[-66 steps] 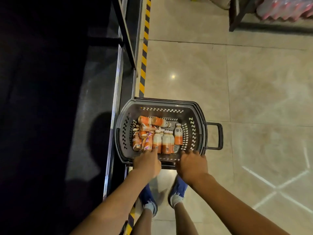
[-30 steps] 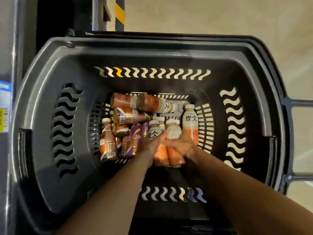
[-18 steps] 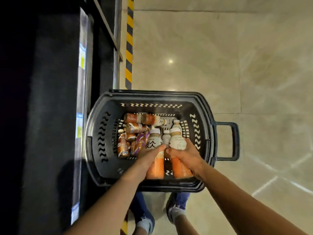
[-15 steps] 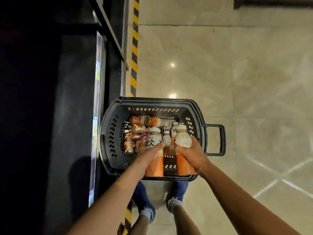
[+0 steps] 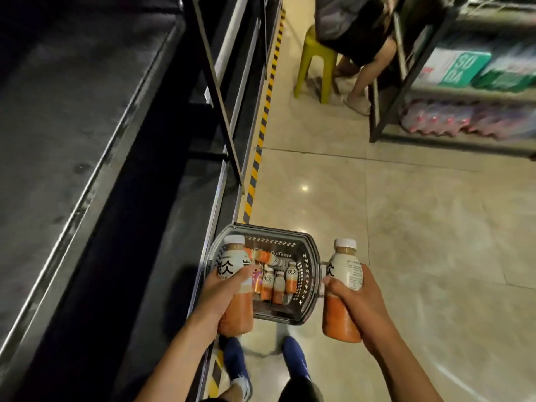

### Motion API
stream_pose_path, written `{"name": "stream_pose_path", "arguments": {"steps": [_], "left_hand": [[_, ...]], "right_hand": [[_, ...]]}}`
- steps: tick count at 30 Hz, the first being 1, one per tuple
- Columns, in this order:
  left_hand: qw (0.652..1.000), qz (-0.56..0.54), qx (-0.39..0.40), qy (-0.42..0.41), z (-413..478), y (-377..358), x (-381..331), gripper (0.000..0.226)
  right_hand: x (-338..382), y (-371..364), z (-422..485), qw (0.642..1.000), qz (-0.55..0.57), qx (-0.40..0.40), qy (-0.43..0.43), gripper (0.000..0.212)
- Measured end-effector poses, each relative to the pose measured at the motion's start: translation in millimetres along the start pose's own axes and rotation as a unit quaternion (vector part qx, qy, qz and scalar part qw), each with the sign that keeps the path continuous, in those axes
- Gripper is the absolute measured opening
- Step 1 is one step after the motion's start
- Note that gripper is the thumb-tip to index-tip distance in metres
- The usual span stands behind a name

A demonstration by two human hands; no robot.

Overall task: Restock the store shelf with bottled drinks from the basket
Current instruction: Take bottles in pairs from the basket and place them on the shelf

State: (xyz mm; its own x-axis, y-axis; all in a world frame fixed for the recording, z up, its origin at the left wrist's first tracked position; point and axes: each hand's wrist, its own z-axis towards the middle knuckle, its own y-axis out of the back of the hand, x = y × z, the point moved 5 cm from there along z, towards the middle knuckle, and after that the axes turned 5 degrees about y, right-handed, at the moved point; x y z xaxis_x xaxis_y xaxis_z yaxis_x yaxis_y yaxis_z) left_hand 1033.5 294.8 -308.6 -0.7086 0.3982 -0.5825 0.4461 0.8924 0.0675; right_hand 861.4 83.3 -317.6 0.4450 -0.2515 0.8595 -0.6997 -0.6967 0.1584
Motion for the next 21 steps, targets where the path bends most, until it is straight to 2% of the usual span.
{"name": "stream_pose_path", "arguments": {"steps": [4, 6, 8, 12, 16, 21], "left_hand": [[0.996, -0.068, -0.049, -0.021, -63.6, 13.3, 6.4, 0.067], [0.99, -0.107, -0.081, -0.029, -91.0, 20.9, 14.7, 0.068], [0.979, -0.157, -0.12, -0.044, -120.7, 31.5, 23.3, 0.061], [0.96, -0.218, -0.164, -0.063, -186.9, 57.7, 43.5, 0.03], [0.933, -0.256, -0.227, -0.106, -252.7, 98.1, 79.1, 0.029], [0.882, -0.316, -0.323, -0.134, -335.7, 149.0, 160.5, 0.031]], "right_hand": [[39.1, 1.5, -28.7, 0.996, -0.015, 0.068, 0.047, 0.072], [57.7, -5.6, -36.4, 0.991, -0.035, 0.109, 0.07, 0.073], [77.1, -17.3, -45.6, 0.982, -0.058, 0.151, 0.097, 0.073], [113.8, -49.4, -74.6, 0.958, -0.097, 0.224, 0.154, 0.072], [137.1, -97.3, -130.9, 0.92, -0.116, 0.311, 0.211, 0.055], [128.5, -155.2, -237.1, 0.849, -0.116, 0.453, 0.245, 0.059]]}}
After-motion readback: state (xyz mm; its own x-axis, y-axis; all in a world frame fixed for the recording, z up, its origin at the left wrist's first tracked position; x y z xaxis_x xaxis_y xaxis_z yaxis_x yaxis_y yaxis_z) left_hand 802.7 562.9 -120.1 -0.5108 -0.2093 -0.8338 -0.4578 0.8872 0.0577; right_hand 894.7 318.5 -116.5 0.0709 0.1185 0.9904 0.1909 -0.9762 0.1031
